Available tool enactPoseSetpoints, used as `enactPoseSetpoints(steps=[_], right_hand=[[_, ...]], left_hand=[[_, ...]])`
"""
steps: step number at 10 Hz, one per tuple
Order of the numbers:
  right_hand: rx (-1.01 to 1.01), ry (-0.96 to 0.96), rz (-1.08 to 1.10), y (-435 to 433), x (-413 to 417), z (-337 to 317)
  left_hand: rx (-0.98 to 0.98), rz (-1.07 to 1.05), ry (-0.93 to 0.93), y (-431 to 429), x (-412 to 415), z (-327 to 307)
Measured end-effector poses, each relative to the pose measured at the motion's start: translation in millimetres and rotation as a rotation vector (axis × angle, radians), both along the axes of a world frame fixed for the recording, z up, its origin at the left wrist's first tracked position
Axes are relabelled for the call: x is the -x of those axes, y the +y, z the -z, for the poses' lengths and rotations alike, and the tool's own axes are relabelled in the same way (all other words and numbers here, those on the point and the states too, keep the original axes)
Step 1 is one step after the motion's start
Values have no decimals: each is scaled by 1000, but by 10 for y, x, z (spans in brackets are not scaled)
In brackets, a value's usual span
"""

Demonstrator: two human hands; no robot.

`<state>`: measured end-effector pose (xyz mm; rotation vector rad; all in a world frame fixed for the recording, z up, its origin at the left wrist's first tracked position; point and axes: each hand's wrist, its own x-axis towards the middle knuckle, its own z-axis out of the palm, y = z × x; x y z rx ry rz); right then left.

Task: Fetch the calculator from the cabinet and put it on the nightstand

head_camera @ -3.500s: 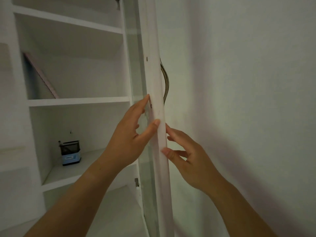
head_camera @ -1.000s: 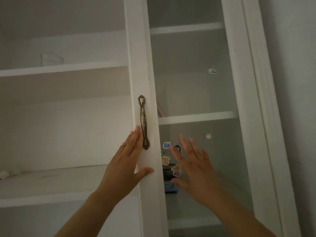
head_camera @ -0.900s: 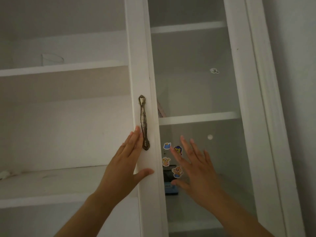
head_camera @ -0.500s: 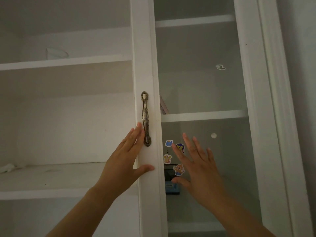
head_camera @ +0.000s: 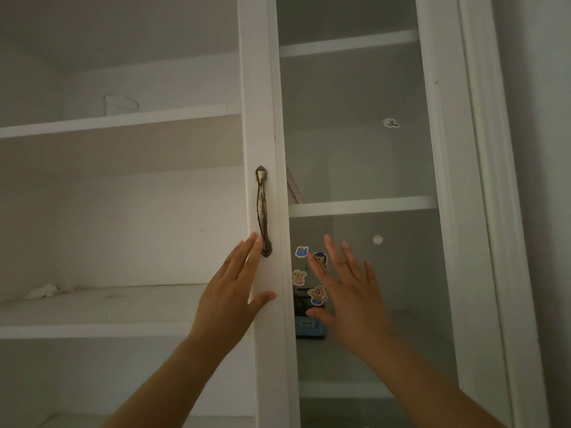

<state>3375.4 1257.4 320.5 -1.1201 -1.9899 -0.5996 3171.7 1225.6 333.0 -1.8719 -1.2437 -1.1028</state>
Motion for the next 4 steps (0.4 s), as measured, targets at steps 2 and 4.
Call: enactPoseSetpoints(steps=[2, 4], right_hand=[[68, 54, -121, -181, -86, 11], [84, 138, -191, -528, -103, 13]], left_hand=[[-28, -126, 134, -122, -61, 152], [62, -74, 110, -446, -137, 123]])
